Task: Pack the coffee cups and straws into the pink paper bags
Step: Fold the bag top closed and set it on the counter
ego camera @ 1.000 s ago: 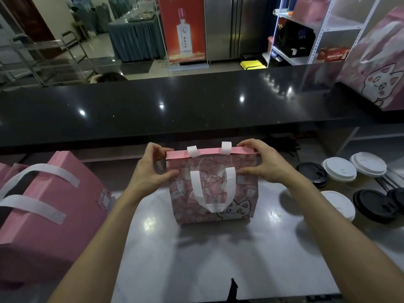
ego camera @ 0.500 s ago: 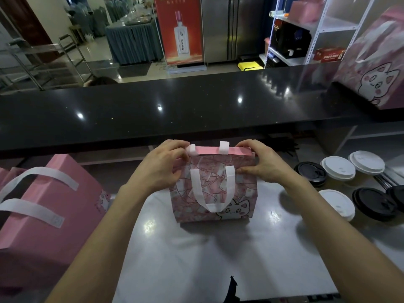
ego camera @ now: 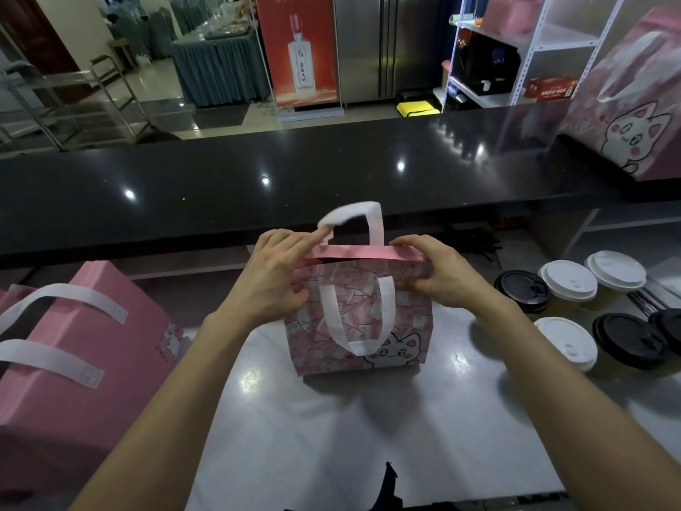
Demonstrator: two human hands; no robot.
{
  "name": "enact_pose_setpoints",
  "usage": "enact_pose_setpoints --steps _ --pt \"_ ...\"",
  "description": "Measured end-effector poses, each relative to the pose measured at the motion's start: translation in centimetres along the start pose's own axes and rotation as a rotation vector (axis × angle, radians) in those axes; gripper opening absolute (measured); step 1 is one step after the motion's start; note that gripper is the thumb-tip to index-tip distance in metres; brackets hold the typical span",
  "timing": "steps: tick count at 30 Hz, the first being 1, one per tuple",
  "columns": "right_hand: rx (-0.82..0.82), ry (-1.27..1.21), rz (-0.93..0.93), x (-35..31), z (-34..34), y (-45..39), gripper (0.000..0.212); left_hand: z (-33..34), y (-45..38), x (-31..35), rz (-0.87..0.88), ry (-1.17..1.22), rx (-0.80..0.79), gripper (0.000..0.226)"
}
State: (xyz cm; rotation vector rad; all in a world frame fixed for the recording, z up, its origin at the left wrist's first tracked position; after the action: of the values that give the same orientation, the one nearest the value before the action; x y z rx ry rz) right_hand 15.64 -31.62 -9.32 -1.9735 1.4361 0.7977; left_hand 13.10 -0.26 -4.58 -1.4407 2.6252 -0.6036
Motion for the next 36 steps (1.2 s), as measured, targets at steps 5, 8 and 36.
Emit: enact_pose_setpoints --steps 5,8,36 --pt "0.016 0.007 -0.001 0.1 0.1 0.3 0.065 0.8 0.5 -0.4 -0.094 0.179 0.037 0.125" --pt "0.012 0.02 0.003 0.0 0.3 0.2 0.062 1.0 1.2 -1.8 -0.205 0.301 0.023 0.122" --pt "0.185 0.05 -0.1 -0.1 0.0 1.5 0.033 1.9 1.9 -4.5 -0.247 0.344 0.108 0.026"
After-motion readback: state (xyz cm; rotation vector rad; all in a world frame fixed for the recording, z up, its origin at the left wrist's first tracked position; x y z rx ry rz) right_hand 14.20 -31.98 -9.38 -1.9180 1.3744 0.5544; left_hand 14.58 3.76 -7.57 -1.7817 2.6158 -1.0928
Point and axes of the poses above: each hand's wrist, its own y-axis away from the middle knuckle, its own z-axis out of the palm, x = y × z, the point moved 4 cm from there along -y, towards the middle knuckle, and after that the axes turned 4 degrees about -y, right-handed, at the moved point
